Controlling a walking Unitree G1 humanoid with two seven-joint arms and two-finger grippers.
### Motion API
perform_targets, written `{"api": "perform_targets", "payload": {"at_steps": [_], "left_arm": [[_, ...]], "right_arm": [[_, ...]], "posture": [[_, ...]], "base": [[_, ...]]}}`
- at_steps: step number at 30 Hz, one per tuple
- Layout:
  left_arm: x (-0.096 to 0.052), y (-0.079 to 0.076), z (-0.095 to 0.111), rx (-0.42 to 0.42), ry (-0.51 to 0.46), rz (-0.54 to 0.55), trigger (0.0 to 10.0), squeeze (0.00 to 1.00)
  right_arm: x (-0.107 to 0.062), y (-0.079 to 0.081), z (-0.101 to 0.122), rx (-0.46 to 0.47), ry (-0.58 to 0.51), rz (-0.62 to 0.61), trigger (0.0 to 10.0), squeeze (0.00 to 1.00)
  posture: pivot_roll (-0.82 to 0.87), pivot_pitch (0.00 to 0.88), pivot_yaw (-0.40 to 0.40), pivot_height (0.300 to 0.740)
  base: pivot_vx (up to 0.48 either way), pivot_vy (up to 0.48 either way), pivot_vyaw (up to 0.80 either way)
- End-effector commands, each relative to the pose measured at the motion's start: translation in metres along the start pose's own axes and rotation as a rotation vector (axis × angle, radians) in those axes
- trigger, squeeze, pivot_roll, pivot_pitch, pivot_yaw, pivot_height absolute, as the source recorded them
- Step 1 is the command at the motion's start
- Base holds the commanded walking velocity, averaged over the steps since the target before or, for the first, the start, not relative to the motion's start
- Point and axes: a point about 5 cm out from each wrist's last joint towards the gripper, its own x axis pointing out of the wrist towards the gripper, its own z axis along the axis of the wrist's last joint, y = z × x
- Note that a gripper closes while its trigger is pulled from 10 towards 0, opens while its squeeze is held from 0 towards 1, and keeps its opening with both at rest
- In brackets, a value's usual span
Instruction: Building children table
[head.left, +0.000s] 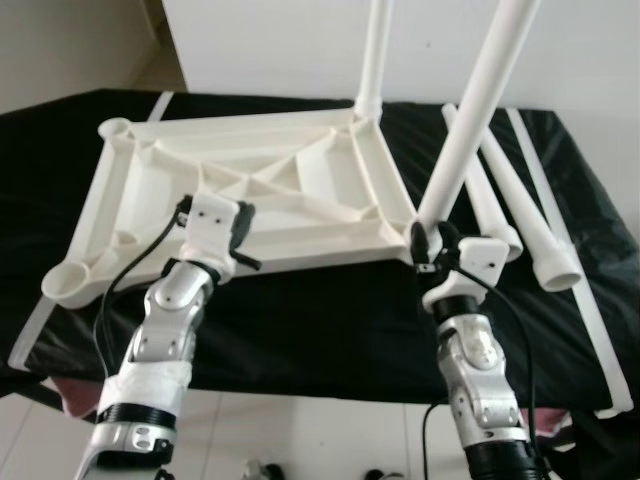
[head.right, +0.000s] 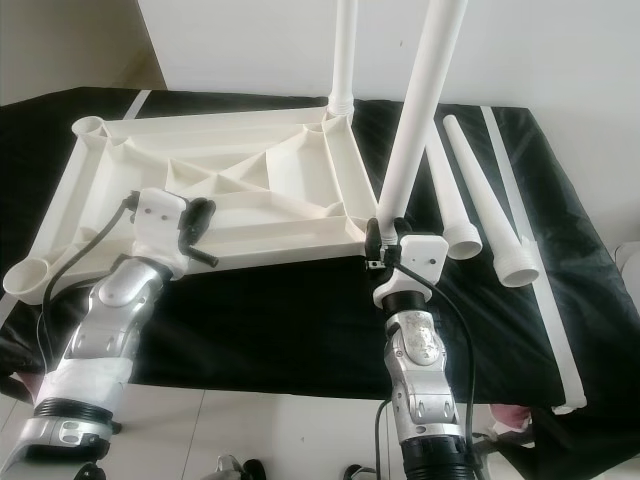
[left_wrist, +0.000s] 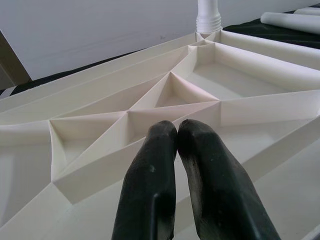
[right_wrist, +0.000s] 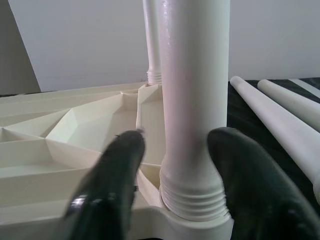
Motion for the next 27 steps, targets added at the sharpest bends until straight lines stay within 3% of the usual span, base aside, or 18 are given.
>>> {"api": "perform_targets", "payload": {"at_steps": [1, 2, 3, 10, 11, 12, 20, 25, 26, 27], "left_arm": [[-0.002, 0.003, -0.002, 0.023, 0.009, 0.021, 10.0, 1.00], [-0.002, 0.003, -0.002, 0.023, 0.009, 0.021, 10.0, 1.00], [-0.002, 0.002, -0.001, 0.031, 0.008, 0.016, 10.0, 0.00], [-0.002, 0.003, -0.001, 0.028, 0.011, 0.009, 10.0, 0.00], [-0.001, 0.003, 0.000, 0.010, 0.002, 0.005, 10.0, 0.85], [-0.002, 0.003, 0.001, 0.004, -0.003, 0.006, 10.0, 1.00], [-0.003, 0.003, 0.000, 0.013, -0.004, 0.018, 10.0, 1.00], [-0.009, 0.004, -0.006, -0.033, -0.039, 0.068, 10.0, 1.00], [-0.011, 0.002, -0.007, -0.040, -0.047, 0.075, 10.0, 0.60], [-0.012, 0.000, -0.008, -0.044, -0.051, 0.077, 10.0, 0.60]], "right_arm": [[-0.004, 0.001, -0.004, -0.003, 0.024, -0.007, 10.0, 0.00], [-0.004, 0.001, -0.004, -0.003, 0.024, -0.007, 10.0, 0.00], [-0.004, 0.000, -0.004, -0.004, 0.025, -0.008, 10.0, 0.00], [-0.003, 0.000, -0.005, -0.003, 0.022, -0.013, 10.0, 0.00], [-0.002, 0.000, -0.005, -0.003, 0.021, -0.015, 10.0, 0.00], [-0.002, 0.000, -0.005, -0.003, 0.021, -0.015, 10.0, 0.00], [-0.001, 0.000, -0.005, -0.004, 0.019, -0.014, 10.0, 0.00], [0.000, -0.001, -0.005, -0.006, 0.021, -0.016, 10.0, 0.00], [-0.001, -0.001, -0.005, -0.006, 0.022, -0.016, 10.0, 0.00], [-0.001, -0.001, -0.005, -0.007, 0.022, -0.016, 10.0, 0.00]], "posture": [[-0.06, 0.154, -0.001, 0.740], [-0.06, 0.154, -0.001, 0.740], [-0.06, 0.153, 0.000, 0.740], [-0.05, 0.150, 0.002, 0.740], [-0.05, 0.148, 0.003, 0.740], [-0.05, 0.148, 0.003, 0.740], [-0.05, 0.149, 0.000, 0.740], [-0.05, 0.148, -0.001, 0.740], [-0.06, 0.148, -0.003, 0.740], [-0.06, 0.147, -0.003, 0.740]], "base": [[0.000, 0.000, 0.00], [0.000, 0.000, 0.00], [0.000, 0.000, 0.00], [0.000, 0.000, 0.00], [0.000, 0.000, 0.00], [0.000, 0.000, 0.00], [0.000, 0.000, 0.00], [0.000, 0.000, 0.00], [0.000, 0.000, 0.00], [0.000, 0.000, 0.00]]}}
